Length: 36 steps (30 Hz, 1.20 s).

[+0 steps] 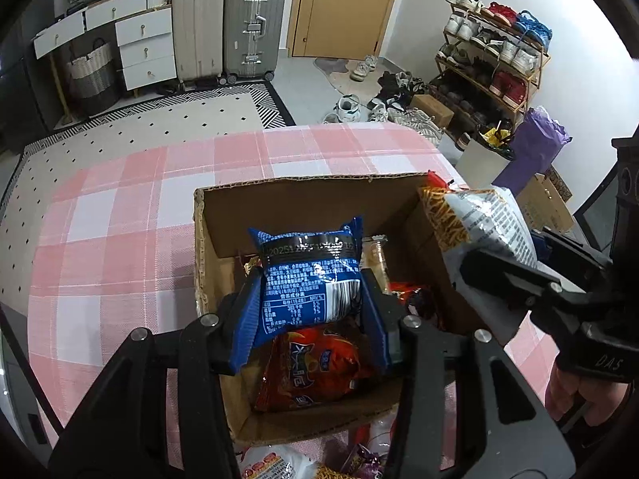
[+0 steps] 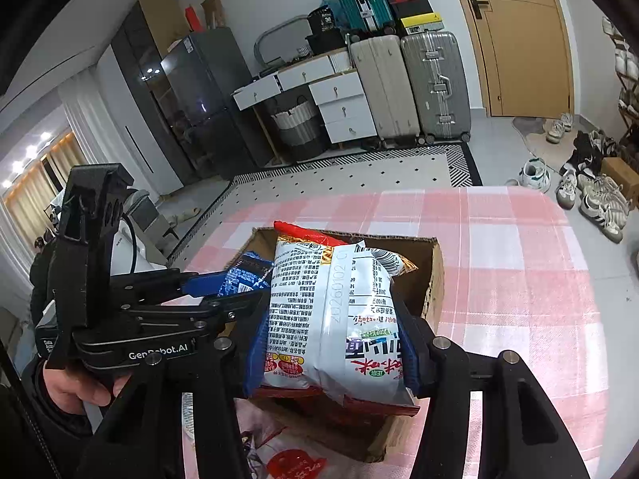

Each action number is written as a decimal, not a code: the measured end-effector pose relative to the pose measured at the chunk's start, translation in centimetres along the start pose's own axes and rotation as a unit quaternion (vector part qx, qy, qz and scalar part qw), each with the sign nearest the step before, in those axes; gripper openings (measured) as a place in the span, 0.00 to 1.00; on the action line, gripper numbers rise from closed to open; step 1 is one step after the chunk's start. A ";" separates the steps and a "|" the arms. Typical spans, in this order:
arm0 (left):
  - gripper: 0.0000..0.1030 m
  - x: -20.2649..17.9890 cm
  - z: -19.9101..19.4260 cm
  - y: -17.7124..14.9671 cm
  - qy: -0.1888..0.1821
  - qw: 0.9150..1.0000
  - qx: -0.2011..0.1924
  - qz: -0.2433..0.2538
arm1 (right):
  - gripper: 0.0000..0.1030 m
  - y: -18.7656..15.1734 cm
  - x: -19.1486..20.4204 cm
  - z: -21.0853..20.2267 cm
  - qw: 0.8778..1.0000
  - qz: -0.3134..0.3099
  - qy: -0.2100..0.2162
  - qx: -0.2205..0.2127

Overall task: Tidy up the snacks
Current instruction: 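Carry both packets over the box and open both grippers to drop them, then withdraw both grippers from the box back toward the snack pile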

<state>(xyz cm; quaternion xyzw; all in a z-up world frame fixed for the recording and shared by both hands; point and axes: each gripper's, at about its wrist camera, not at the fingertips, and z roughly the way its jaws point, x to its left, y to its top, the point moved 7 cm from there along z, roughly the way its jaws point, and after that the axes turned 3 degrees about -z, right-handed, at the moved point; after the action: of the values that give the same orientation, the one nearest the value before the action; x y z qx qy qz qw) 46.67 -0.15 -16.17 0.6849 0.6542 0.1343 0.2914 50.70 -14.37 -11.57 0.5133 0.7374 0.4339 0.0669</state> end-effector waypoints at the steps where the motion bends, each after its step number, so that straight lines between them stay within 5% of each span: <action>1: 0.51 0.2 0.3 0.0 0.008 1.000 0.002 -0.001 | 0.52 -0.1 -0.1 0.3 1.000 0.000 0.000 0.003; 4: 0.71 0.1 0.7 -0.1 0.034 0.999 0.000 0.016 | 0.55 -0.5 -0.1 1.5 1.000 -0.008 -0.003 0.022; 10: 0.78 -0.5 -1.3 0.1 0.029 0.999 -0.023 0.021 | 0.79 -0.2 -0.8 -0.1 1.000 -0.004 -0.020 -0.006; 27: 0.79 -3.0 -11.3 -2.6 0.023 0.996 -0.076 0.029 | 0.84 -1.0 1.5 -9.5 0.998 -0.014 -0.031 -0.057; 36: 0.90 -5.2 -16.8 -5.5 0.019 0.993 -0.106 0.044 | 0.87 -3.4 3.6 -13.4 0.996 -0.017 -0.029 -0.077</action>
<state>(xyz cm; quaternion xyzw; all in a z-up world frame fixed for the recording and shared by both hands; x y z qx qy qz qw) 32.10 -1.55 -4.93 0.6752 0.6110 0.2286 0.3442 39.36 -19.43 -4.44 0.5061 0.7083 0.4733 0.1347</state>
